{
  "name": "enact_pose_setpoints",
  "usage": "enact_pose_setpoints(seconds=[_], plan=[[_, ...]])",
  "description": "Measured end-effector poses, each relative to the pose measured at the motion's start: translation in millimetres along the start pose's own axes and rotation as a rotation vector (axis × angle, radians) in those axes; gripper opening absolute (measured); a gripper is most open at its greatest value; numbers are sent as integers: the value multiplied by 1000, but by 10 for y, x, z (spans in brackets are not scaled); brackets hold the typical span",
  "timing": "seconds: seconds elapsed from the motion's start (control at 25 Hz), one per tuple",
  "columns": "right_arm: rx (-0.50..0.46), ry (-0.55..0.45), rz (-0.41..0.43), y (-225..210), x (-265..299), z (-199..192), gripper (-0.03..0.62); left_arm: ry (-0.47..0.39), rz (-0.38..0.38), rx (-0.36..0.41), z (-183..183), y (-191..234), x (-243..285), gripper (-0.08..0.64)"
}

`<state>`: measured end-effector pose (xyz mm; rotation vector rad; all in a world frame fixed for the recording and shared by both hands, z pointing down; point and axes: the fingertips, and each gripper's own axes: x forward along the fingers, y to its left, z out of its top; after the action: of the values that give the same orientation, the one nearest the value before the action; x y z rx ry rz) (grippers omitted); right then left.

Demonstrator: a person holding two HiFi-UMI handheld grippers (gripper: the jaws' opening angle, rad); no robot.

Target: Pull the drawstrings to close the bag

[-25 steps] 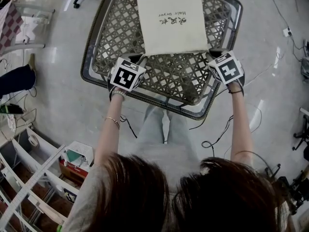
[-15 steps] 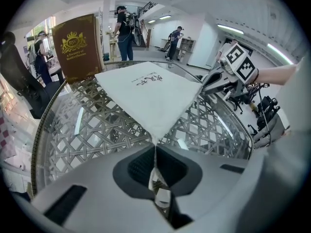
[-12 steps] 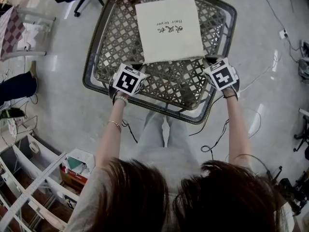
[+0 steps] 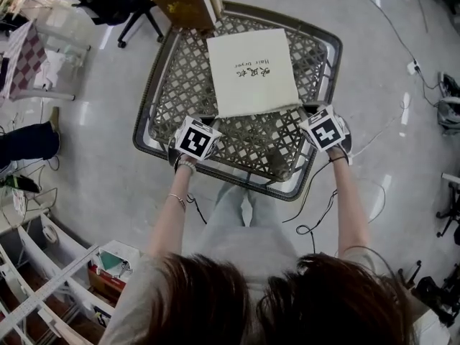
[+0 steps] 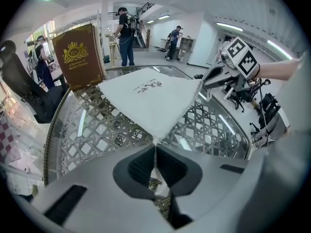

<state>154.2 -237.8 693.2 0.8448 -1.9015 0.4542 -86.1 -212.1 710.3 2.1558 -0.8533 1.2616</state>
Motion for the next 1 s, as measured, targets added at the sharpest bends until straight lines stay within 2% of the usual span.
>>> enact_pose_setpoints(seconds=[0.24, 0.52, 1.0], plan=[[-22, -7, -16, -21, -196, 127, 25, -15, 12, 5, 110, 54, -176, 26], [-6, -72, -54, -59, -469, 318, 25, -63, 39, 30, 294, 123, -431, 26], [17, -187, -136, -135, -844, 602, 25, -211, 116, 11, 611, 266, -798, 26]])
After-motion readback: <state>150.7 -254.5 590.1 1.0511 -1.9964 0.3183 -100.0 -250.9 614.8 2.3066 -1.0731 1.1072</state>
